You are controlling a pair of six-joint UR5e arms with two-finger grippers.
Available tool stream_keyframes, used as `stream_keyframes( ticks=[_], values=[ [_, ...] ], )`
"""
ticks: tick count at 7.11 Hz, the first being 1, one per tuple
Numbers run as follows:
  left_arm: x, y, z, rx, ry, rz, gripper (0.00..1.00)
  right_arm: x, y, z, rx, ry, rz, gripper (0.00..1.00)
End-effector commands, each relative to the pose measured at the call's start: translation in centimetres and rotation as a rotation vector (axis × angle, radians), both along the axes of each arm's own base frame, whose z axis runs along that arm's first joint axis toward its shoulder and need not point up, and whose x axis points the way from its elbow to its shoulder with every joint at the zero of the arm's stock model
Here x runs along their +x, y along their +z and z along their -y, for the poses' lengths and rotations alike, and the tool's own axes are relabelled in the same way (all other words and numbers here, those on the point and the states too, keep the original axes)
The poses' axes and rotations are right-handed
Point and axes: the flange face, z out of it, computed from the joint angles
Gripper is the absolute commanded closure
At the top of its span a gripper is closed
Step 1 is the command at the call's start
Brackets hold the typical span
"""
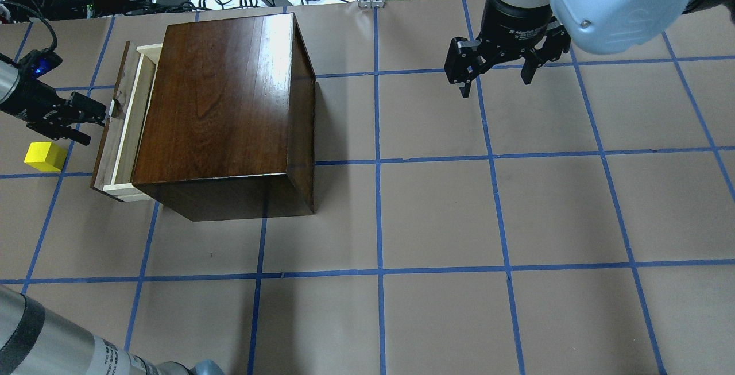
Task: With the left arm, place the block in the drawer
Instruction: 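Hook the white handle with the left gripper and pull the drawer open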
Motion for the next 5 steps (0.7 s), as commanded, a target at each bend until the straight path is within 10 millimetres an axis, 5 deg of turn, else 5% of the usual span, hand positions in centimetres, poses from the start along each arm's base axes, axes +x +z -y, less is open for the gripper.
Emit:
stream_keyframes(
  ticks=[1, 5],
  values=[
    [2.5, -0.2, -0.7, -0.013, 0.015, 0.028, 0.0, 0.0, 0.0, 0.0, 0.0, 0.0, 0.0, 0.0],
    [2.7, 1.0, -1.0, -0.03, 0.018, 0.043, 0.0, 0.0, 0.0, 0.0, 0.0, 0.0, 0.0, 0.0]
  ],
)
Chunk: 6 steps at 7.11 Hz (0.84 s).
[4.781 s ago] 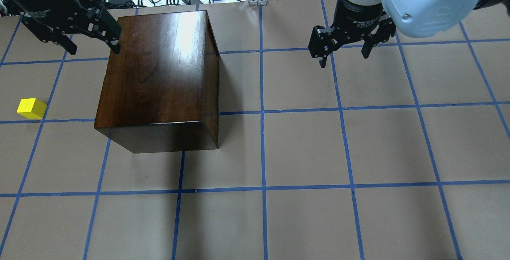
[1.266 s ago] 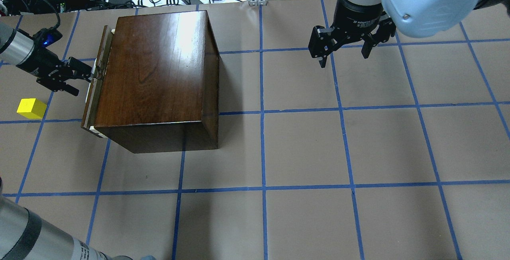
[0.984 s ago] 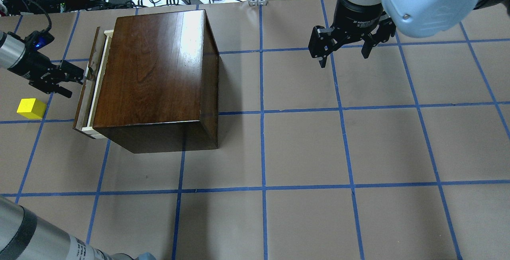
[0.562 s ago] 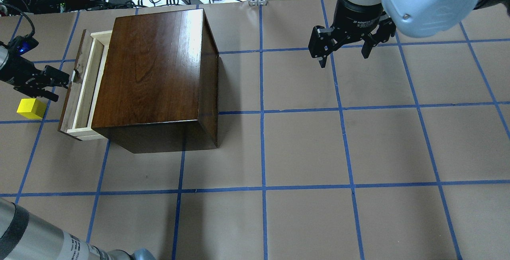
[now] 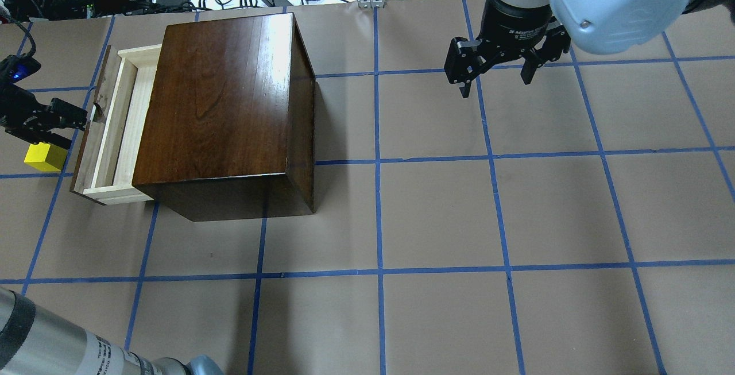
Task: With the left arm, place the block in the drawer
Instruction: 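Release the handle and lift the left gripper above the open drawer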
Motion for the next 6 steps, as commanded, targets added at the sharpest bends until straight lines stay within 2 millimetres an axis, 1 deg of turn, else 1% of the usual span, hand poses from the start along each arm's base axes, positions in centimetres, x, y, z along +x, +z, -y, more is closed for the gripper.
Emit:
stream_keyframes(
  ticks=[1, 2, 3, 4, 5, 6],
  values=[
    [0.0, 2.6, -0.5, -0.017, 0.0, 0.046, 0.0, 0.0, 0.0, 0.0, 0.0, 0.0, 0.0, 0.0],
    [1.1, 4.5, -1.7, -0.01, 0.008, 0.101, 0.0, 0.0, 0.0, 0.0, 0.0, -0.001, 0.0, 0.0],
    [0.6, 6.5, -2.3, -0.025, 0.008, 0.117, 0.0, 0.0, 0.0, 0.0, 0.0, -0.001, 0.0, 0.0],
    [-0.1, 8.8, -3.2, -0.04, 0.009, 0.132, 0.0, 0.0, 0.0, 0.0, 0.0, -0.001, 0.001, 0.0],
    [-1.5, 11.9, -4.5, -0.032, 0.007, 0.127, 0.0, 0.0, 0.0, 0.0, 0.0, 0.0, 0.0, 0.0],
    [-3.5, 15.8, -6.3, -0.047, 0.003, 0.14, 0.0, 0.0, 0.0, 0.0, 0.0, -0.001, 0.0, 0.0]
  ],
)
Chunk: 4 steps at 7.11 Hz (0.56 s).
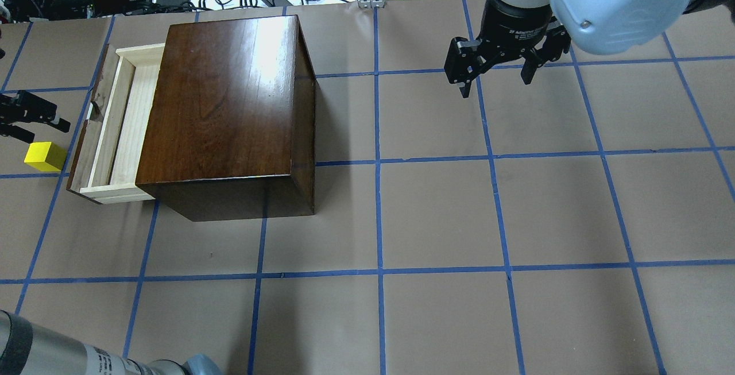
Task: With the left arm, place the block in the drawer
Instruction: 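Release the handle and lift the left gripper above the open drawer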
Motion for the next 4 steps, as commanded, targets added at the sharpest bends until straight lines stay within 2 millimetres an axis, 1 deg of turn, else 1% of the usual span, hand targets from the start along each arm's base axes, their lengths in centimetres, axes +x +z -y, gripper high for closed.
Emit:
stream_keyframes(
  ticks=[1, 2, 3, 4],
  values=[
    [-4.1, 6.8, -3.5, -0.037, -0.013, 0.034, 0.0, 0.0, 0.0, 0.0, 0.0, -0.001, 0.0, 0.0],
    [-6.5, 9.0, -4.4, -0.057, -0.035, 0.058, 0.0, 0.0, 0.0, 0.0, 0.0, -0.001, 0.0, 0.0],
    [-8.0, 11.4, -5.5, -0.021, -0.044, 0.135, 0.0, 0.0, 0.0, 0.0, 0.0, -0.001, 0.0, 0.0],
    [-11.1, 12.0, -5.6, -0.006, -0.042, 0.143, 0.0, 0.0, 0.0, 0.0, 0.0, 0.001, 0.0, 0.0]
  ],
)
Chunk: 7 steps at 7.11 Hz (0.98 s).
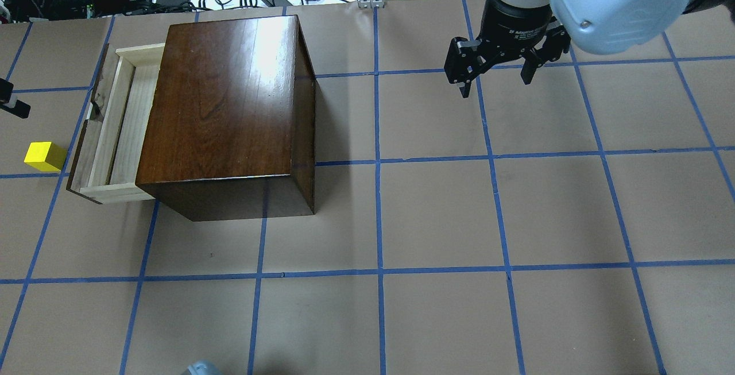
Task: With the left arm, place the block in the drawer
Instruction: 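Release the handle and lift the left gripper above the open drawer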
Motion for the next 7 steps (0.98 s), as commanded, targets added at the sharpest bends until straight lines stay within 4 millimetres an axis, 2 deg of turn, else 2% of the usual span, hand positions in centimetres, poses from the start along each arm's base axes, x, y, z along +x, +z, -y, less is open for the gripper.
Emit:
stream_keyframes(
  ticks=[1, 2, 4, 5, 6, 7],
  values=[
    [-7.2, 1.8, 0.1, 0.019, -0.049, 0.04, 0.0, 0.0, 0.0, 0.0, 0.0, 0.001, 0.001, 0.0],
    [-11.6, 1.9, 1.0, 0.032, 0.009, 0.04, 0.0, 0.0, 0.0, 0.0, 0.0, 0.001, 0.0, 0.0],
    [-19.9, 2.1, 2.6, 0.005, 0.014, 0.12, 0.0, 0.0, 0.0, 0.0, 0.0, 0.001, 0.001, 0.0],
    [-24.6, 1.4, 3.4, -0.013, 0.037, 0.121, 0.0, 0.0, 0.0, 0.0, 0.0, 0.0, 0.001, 0.0],
    [-27.8, 0.9, 3.3, -0.006, 0.01, 0.128, 0.0, 0.0, 0.0, 0.0, 0.0, 0.001, 0.0, 0.0],
    [-29.2, 0.7, 3.1, -0.004, -0.012, 0.152, 0.0, 0.0, 0.0, 0.0, 0.0, 0.001, 0.0, 0.0]
  ],
)
